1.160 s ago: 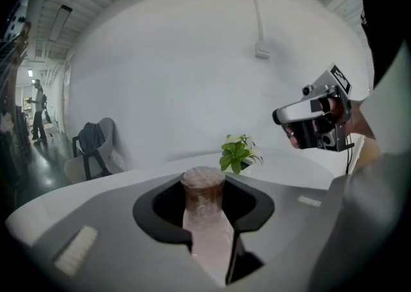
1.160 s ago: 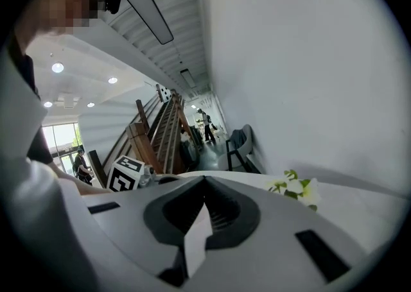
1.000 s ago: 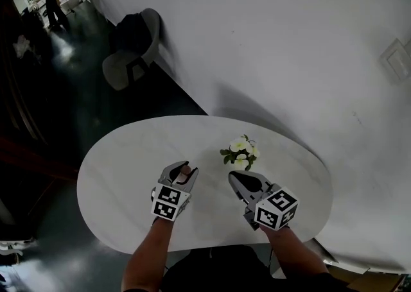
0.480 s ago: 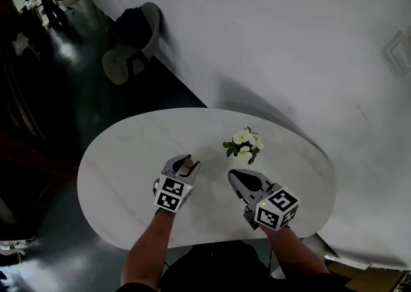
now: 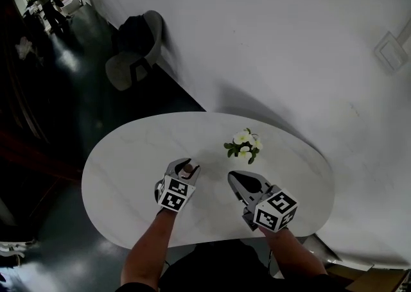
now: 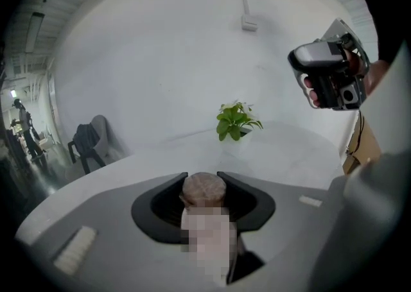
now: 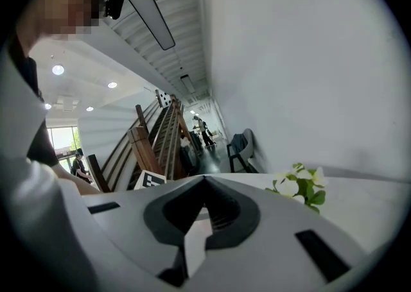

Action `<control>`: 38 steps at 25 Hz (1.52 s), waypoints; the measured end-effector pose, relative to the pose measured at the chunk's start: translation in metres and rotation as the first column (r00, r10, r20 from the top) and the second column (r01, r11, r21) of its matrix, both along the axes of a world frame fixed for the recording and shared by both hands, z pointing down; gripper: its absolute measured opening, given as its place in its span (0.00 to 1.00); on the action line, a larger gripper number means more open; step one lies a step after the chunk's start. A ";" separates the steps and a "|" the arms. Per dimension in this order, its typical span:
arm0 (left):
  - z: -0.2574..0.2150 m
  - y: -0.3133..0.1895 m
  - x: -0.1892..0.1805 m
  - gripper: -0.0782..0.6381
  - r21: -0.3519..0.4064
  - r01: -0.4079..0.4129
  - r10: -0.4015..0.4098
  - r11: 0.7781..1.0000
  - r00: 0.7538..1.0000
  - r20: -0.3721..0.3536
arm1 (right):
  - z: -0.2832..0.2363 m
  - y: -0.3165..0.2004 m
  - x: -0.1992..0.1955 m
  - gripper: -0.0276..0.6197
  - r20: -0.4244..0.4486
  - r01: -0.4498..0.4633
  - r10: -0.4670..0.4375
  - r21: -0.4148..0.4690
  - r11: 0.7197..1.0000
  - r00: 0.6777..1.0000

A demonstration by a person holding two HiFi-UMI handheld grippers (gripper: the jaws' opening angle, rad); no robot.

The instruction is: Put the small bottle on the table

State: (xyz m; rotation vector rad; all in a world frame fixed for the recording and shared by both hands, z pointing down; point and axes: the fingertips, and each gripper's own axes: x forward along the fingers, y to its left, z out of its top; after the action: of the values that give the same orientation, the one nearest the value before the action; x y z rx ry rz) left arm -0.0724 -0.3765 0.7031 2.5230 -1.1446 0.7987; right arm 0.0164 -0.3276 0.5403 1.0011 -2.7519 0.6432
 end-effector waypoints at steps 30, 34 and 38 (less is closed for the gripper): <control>-0.221 0.074 -0.013 0.13 0.239 0.123 -0.058 0.963 0.963 -0.262 | -0.107 0.052 0.082 0.05 -0.026 -0.102 0.112 0.249 0.963 0.993; -0.245 0.085 -0.007 0.12 0.215 0.185 -0.103 0.959 0.934 -0.343 | -0.121 0.056 0.106 0.05 -0.017 -0.111 0.122 0.306 0.945 0.992; -0.254 0.098 -0.003 0.12 0.237 0.215 -0.140 0.947 0.945 -0.297 | -0.127 0.060 0.114 0.05 -0.028 -0.067 0.081 0.331 0.941 0.996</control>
State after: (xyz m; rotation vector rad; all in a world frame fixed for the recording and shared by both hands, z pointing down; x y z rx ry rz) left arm -0.0756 -0.2782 0.4494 2.5812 -1.4351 0.2466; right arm 0.1307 -0.2681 0.4137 1.1714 -2.8549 0.1662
